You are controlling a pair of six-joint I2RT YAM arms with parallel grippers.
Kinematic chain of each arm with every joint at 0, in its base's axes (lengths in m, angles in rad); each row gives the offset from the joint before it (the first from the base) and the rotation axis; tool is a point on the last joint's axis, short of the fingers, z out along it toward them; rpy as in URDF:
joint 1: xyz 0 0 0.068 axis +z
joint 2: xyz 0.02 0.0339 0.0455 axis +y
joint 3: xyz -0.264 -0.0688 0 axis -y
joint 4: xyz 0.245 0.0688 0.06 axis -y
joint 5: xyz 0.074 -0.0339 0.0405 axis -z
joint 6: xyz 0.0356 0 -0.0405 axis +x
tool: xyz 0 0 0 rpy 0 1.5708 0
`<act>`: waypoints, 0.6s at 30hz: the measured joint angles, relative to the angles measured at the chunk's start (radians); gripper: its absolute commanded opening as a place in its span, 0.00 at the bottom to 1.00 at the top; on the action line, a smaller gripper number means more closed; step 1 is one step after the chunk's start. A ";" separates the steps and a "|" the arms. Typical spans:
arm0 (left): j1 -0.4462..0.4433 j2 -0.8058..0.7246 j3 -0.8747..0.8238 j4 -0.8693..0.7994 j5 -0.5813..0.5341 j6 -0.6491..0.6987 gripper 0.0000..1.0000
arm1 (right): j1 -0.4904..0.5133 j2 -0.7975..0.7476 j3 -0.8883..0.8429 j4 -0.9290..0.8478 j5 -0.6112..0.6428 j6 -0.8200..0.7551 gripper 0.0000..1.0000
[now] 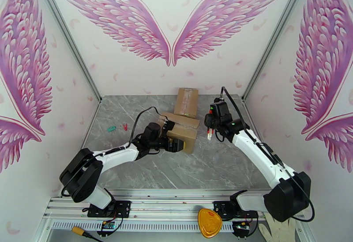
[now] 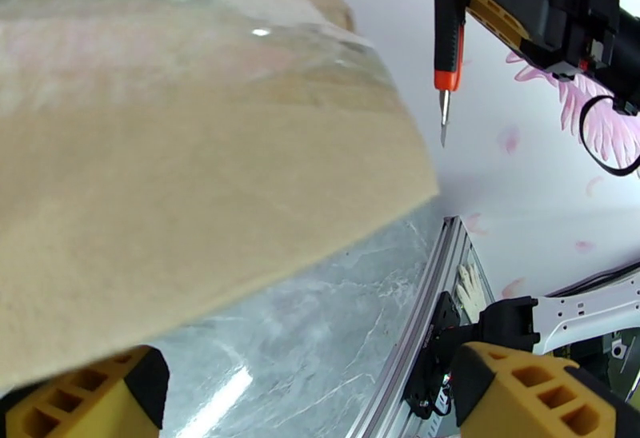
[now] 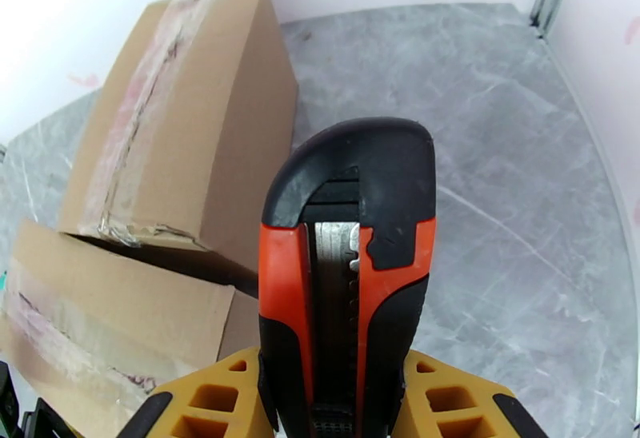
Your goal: Unpack the express box
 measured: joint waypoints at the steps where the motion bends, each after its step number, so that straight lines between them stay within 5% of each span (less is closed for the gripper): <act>1: 0.000 -0.003 0.001 -0.003 0.002 0.010 0.95 | -0.001 -0.008 0.000 0.000 0.011 0.000 0.22; 7: 0.004 -0.146 0.000 -0.111 -0.003 0.117 0.78 | -0.004 -0.052 0.001 0.036 0.036 0.004 0.20; 12: 0.014 -0.300 0.047 -0.198 -0.044 0.249 0.76 | 0.001 -0.076 0.040 0.084 0.020 0.022 0.20; 18: 0.051 -0.205 0.276 -0.252 -0.045 0.413 0.65 | 0.045 -0.057 0.153 0.127 -0.011 0.025 0.21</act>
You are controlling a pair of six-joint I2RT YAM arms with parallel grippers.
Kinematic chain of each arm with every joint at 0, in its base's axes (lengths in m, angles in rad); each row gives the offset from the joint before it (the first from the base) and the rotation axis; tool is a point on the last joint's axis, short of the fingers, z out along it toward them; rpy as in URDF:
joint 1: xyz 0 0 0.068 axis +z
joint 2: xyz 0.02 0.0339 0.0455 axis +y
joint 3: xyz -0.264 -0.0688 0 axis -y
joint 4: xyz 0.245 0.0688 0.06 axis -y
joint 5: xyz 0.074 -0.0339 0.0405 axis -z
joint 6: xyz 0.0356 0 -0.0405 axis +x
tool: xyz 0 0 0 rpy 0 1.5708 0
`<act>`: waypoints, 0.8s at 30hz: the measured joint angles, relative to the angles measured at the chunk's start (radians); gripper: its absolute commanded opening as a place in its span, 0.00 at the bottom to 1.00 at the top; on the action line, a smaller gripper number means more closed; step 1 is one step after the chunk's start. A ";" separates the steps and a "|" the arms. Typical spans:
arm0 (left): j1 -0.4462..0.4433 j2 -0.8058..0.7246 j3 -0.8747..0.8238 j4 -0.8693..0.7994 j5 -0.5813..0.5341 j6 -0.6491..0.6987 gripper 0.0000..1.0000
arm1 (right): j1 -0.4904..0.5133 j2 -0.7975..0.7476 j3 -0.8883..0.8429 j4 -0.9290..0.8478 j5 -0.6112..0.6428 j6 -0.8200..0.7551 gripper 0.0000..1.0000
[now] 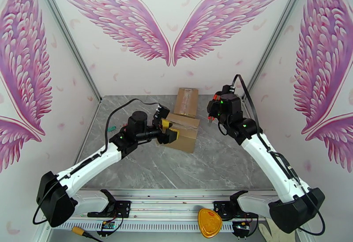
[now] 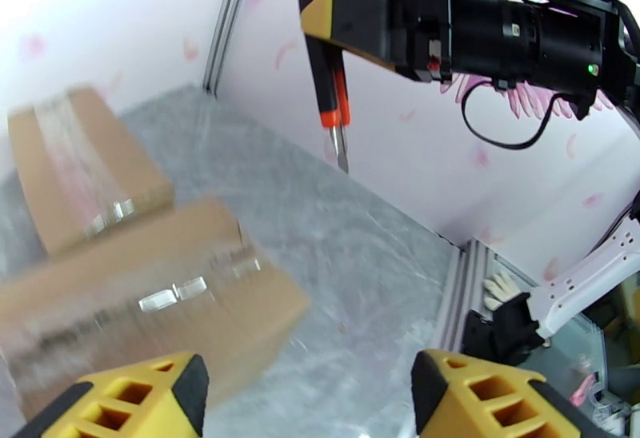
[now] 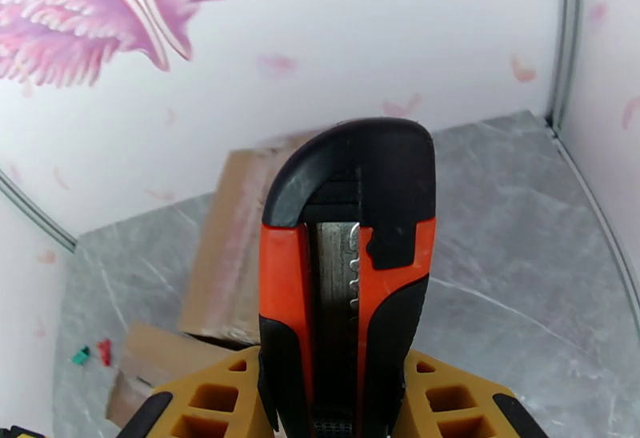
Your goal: Unpack the express box
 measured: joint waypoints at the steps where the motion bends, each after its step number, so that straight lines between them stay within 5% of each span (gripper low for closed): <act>1: 0.006 0.041 0.053 -0.006 0.011 0.014 0.65 | 0.009 0.009 0.020 0.005 -0.007 0.000 0.20; 10: 0.026 0.339 0.360 0.007 0.134 0.057 0.62 | 0.071 0.040 0.061 0.049 -0.045 0.020 0.20; 24: 0.000 0.447 0.423 0.082 0.293 -0.020 0.62 | 0.109 0.039 -0.019 0.177 -0.067 0.027 0.18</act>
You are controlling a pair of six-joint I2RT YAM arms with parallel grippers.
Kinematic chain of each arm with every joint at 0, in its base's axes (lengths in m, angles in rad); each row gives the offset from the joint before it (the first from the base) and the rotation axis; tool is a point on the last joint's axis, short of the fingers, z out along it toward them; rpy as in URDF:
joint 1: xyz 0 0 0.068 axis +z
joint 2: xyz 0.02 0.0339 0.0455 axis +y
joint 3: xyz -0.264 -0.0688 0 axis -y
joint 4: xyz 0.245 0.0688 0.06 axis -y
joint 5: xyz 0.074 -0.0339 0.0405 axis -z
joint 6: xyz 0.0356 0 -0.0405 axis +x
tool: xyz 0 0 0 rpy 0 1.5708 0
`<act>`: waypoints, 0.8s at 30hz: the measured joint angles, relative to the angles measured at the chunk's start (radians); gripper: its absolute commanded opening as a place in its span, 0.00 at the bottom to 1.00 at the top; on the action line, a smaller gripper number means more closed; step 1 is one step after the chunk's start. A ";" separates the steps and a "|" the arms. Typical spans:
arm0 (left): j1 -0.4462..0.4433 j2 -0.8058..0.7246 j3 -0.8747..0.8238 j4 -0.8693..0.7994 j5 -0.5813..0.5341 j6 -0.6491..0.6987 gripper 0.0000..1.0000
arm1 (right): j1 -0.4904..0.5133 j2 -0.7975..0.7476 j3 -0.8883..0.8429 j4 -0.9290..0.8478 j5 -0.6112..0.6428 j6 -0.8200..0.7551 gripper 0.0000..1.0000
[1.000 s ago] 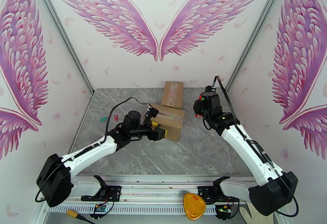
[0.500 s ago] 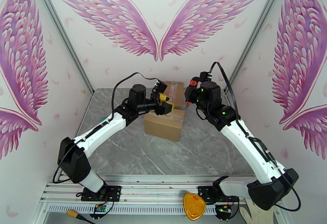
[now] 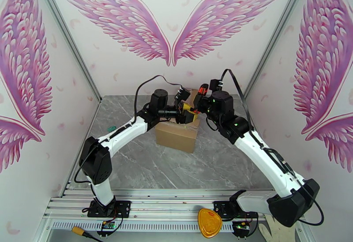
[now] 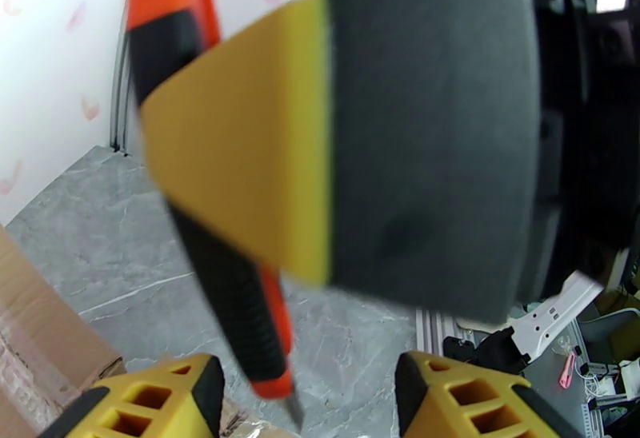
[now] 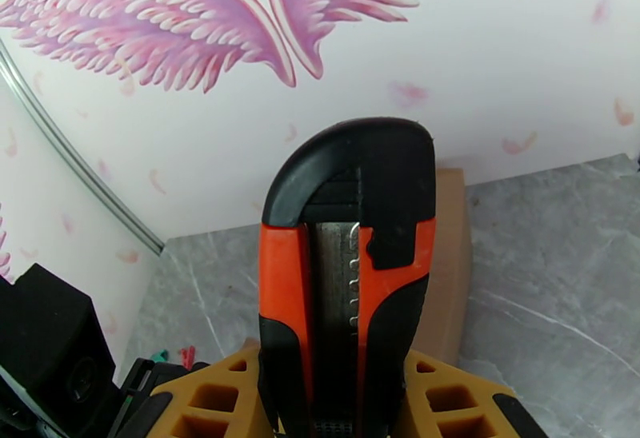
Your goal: Unpack the express box
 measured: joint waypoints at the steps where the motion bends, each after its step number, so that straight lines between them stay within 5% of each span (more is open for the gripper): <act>1: -0.001 0.000 0.000 0.003 -0.004 -0.003 0.62 | 0.002 0.000 -0.005 0.008 0.000 0.000 0.18; 9: -0.001 0.032 0.000 0.060 -0.045 -0.035 0.56 | 0.013 -0.017 -0.050 0.063 -0.009 0.006 0.18; 24: -0.016 0.058 0.001 0.113 -0.058 -0.068 0.26 | 0.017 -0.063 -0.138 0.156 -0.060 0.027 0.19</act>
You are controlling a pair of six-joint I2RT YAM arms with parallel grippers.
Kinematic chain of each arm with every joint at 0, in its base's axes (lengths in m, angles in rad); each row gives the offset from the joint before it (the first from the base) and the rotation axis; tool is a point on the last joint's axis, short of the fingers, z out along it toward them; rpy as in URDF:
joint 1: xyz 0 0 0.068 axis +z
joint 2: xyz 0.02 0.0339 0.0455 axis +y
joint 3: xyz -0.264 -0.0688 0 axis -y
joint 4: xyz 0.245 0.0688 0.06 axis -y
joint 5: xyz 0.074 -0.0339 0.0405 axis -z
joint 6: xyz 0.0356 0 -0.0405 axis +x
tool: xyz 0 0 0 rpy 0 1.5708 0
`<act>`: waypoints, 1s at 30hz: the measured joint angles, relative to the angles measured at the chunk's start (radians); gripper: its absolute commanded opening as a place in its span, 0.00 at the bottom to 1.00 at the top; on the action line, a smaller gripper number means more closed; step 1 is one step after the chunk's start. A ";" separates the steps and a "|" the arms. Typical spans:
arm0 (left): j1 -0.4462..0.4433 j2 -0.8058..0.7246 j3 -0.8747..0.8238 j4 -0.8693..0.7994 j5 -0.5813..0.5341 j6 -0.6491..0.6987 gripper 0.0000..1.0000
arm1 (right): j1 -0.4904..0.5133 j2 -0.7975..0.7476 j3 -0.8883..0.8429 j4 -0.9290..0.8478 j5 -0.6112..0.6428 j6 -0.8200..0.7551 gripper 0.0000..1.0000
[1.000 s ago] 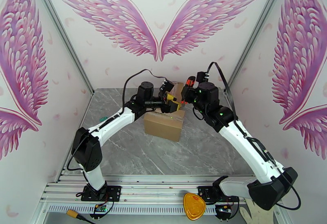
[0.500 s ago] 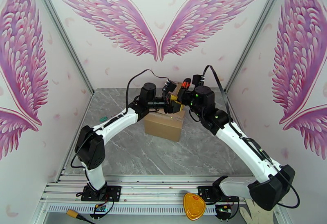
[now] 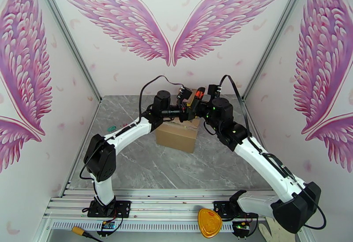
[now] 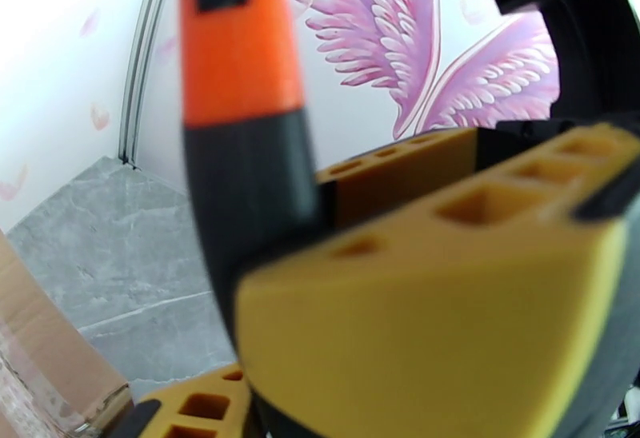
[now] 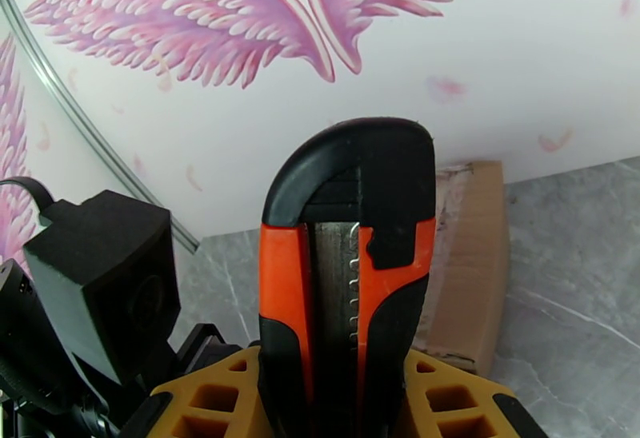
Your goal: Unpack the express box
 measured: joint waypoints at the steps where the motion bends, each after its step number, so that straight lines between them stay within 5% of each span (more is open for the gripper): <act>1: 0.000 0.002 0.003 -0.001 0.003 0.000 0.23 | 0.000 -0.004 -0.004 0.007 0.000 0.000 0.19; 10: 0.001 0.012 0.045 -0.025 0.046 0.038 0.03 | -0.008 -0.043 -0.032 0.046 -0.031 -0.046 0.52; 13: 0.003 0.012 0.059 -0.041 0.089 0.050 0.00 | -0.031 -0.051 -0.035 0.066 -0.112 -0.106 0.81; 15: 0.006 0.012 0.072 -0.058 0.121 0.059 0.00 | -0.056 -0.058 -0.035 0.070 -0.171 -0.159 0.88; 23: 0.014 0.012 0.171 -0.243 0.208 0.153 0.00 | -0.316 -0.080 -0.156 0.291 -0.700 -0.221 0.87; 30: 0.025 0.012 0.240 -0.393 0.272 0.225 0.00 | -0.382 -0.068 -0.198 0.478 -1.033 -0.195 0.77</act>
